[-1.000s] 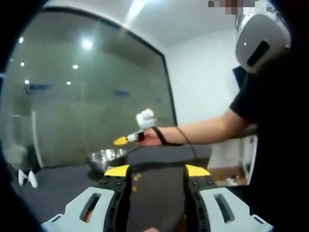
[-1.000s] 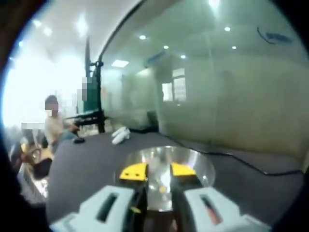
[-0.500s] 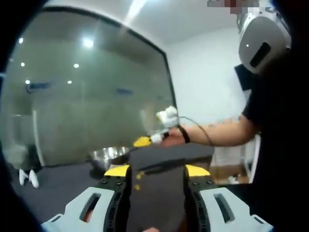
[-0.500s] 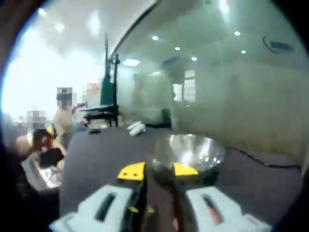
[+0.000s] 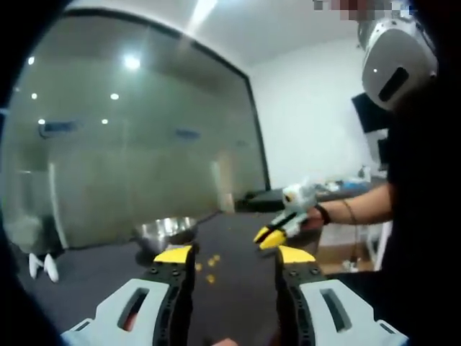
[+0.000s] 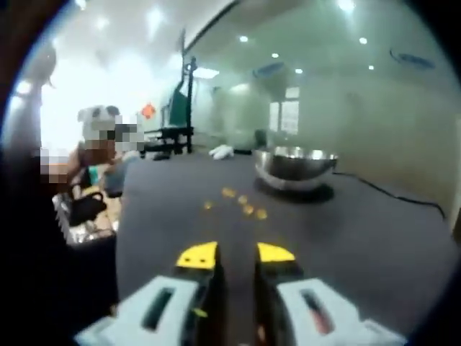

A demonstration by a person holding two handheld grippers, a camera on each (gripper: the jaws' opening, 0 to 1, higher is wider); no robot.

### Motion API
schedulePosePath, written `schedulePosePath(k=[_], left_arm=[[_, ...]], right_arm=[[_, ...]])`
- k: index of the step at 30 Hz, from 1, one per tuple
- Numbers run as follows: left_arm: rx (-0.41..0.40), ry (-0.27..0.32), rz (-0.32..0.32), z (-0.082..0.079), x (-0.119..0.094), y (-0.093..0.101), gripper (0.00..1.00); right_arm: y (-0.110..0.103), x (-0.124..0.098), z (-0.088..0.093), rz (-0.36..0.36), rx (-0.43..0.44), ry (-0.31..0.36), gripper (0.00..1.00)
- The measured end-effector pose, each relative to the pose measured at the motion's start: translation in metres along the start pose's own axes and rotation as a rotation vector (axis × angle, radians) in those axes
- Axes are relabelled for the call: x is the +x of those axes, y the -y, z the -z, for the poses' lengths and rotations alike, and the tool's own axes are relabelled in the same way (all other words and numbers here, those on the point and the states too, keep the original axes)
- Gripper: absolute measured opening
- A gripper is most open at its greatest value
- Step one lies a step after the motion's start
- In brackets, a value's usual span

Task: Pick up the QQ candy scattered on the table and place it into the stainless steel bowl on the table

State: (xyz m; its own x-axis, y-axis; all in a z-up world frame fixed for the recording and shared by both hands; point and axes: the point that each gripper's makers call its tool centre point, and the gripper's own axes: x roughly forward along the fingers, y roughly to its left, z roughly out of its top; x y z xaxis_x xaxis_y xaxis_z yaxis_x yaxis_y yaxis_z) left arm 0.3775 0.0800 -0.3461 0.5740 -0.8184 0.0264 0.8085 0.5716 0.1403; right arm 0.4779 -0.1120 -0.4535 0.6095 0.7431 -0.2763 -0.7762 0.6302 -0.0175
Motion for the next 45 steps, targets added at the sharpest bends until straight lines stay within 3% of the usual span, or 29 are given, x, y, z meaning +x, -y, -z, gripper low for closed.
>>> schedulePosePath(k=[7,10,15,21,24,30,45], left_arm=[[-0.007,-0.006,0.008,0.0,0.002,-0.001,0.46],[-0.004,-0.01,0.007,0.002,0.001,0.0,0.46],[-0.008,-0.004,0.001,0.002,0.0,-0.001,0.45],[-0.022,0.037,-0.002,-0.009,-0.001,-0.003,0.46],[-0.027,0.041,-0.009,-0.008,-0.001,-0.004,0.45],[-0.028,0.031,-0.002,-0.006,-0.001,0.0,0.45],[-0.029,0.014,-0.004,-0.003,-0.001,-0.001,0.45]], right_arm=[[-0.013,0.015,0.001,-0.06,-0.018,-0.021,0.23],[-0.016,0.022,0.006,-0.069,-0.065,-0.065,0.23],[-0.02,0.032,0.007,-0.1,-0.057,-0.073,0.23],[-0.032,0.057,-0.002,-0.176,-0.082,-0.067,0.22],[-0.038,0.072,-0.005,-0.221,-0.037,-0.061,0.27],[-0.039,0.1,-0.001,-0.244,-0.041,-0.104,0.24],[-0.06,0.143,-0.013,-0.308,-0.087,-0.103,0.21]])
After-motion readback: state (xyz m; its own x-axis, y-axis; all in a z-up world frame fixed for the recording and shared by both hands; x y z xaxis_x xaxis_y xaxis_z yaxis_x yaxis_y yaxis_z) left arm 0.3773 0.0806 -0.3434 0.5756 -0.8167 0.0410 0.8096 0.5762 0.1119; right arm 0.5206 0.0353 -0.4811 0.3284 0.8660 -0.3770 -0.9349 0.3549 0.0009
